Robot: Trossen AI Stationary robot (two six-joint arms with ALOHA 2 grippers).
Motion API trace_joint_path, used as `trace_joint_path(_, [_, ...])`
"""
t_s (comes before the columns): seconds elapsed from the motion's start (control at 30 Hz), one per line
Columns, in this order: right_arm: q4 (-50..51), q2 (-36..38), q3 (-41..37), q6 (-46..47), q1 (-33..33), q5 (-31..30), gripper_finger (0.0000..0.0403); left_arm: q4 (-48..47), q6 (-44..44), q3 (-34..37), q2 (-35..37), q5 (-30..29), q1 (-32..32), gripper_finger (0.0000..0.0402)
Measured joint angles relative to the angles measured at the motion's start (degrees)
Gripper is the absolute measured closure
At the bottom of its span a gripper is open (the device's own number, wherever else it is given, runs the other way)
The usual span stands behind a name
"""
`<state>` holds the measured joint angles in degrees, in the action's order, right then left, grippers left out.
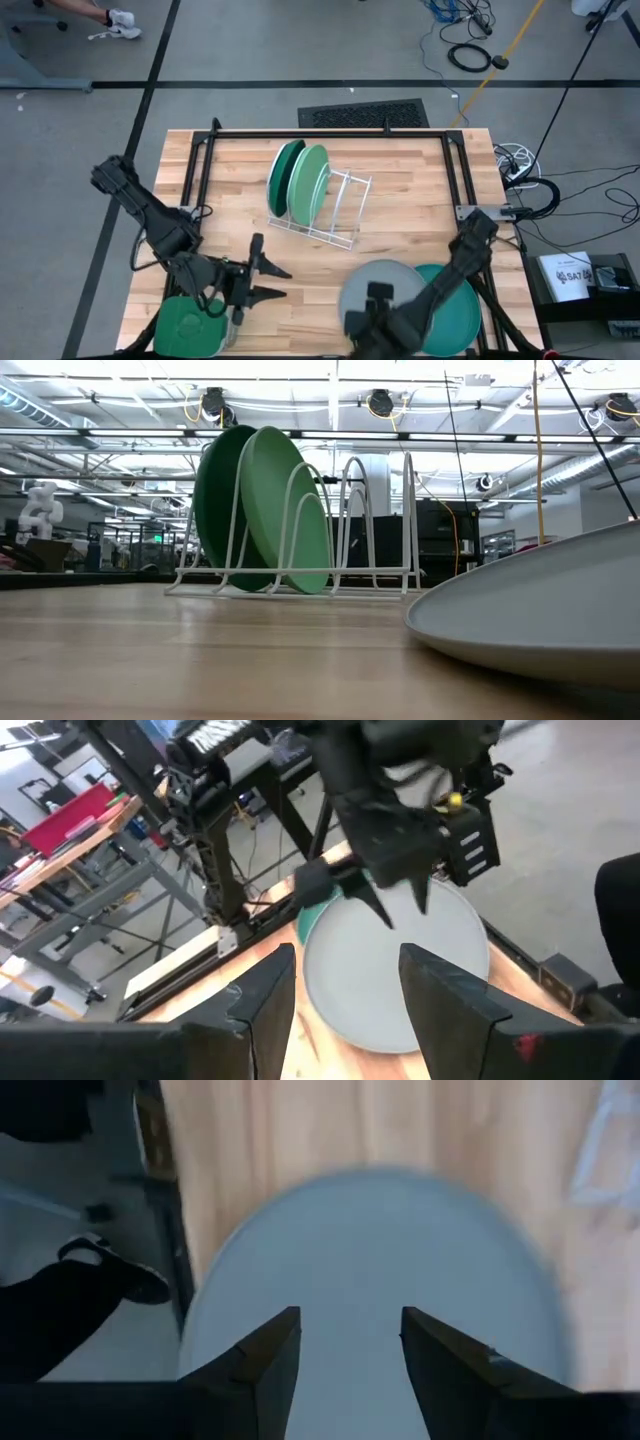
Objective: Sort dishes
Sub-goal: Put the gray plate into the white dish rack
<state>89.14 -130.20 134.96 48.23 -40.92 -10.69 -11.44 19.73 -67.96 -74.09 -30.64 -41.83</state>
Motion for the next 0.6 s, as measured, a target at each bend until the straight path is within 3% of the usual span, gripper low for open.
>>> trace_joint_path(0.23, [-0.30, -4.40, -0.02, 18.54, -8.22, 3.53, 0.0236, 4.04, -1.48, 0.00, -3.89, 1.17, 0.13, 0.0221])
trace_joint_path(0.6, [-0.50, -4.08, 0.00, 52.38, -21.11, 5.16, 0.0237, 8.02, -5.43, 0.00, -7.37, 5.15, 0.07, 0.0221])
